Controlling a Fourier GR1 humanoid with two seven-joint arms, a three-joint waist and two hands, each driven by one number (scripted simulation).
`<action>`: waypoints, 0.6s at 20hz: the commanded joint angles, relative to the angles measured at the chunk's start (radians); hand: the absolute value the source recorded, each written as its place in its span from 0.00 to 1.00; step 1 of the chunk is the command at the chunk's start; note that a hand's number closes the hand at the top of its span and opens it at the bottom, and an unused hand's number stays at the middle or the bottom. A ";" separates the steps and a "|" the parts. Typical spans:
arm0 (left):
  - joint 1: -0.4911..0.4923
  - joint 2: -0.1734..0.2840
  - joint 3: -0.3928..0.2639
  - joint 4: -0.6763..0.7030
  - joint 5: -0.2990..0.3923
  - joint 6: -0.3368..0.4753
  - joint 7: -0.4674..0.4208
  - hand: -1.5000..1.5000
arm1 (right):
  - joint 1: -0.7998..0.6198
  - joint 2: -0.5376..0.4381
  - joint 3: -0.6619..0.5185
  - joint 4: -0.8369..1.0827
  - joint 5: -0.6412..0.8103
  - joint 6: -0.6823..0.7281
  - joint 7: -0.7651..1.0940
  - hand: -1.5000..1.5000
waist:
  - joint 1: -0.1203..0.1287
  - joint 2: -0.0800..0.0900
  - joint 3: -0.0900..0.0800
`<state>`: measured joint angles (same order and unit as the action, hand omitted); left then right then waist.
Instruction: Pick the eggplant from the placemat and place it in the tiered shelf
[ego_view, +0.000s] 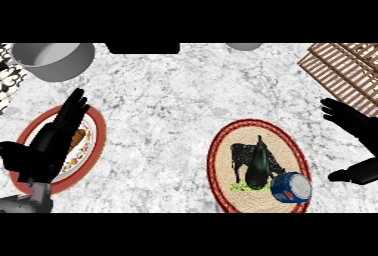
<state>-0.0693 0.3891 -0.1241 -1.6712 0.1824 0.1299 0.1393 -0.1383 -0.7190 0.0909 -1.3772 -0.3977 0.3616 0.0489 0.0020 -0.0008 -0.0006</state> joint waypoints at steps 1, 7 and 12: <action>-0.019 -0.015 0.022 -0.007 0.001 -0.011 0.032 0.50 | -0.041 -0.025 0.009 -0.063 0.022 0.040 0.120 0.00 | -0.001 0.000 0.000; 0.028 -0.050 0.015 -0.035 -0.050 -0.019 0.016 0.50 | -0.088 0.065 0.059 -0.113 0.104 0.024 0.263 0.00 | 0.002 0.000 0.000; 0.040 -0.045 0.024 -0.044 -0.037 -0.050 0.019 0.50 | -0.098 0.077 0.156 -0.144 0.265 0.014 0.294 0.00 | 0.004 0.000 0.000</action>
<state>-0.0503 0.3565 -0.0894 -1.6862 0.1594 0.0845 0.1442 -0.2253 -0.6544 0.1985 -1.5002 -0.2270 0.3738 0.3102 0.0045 -0.0006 -0.0004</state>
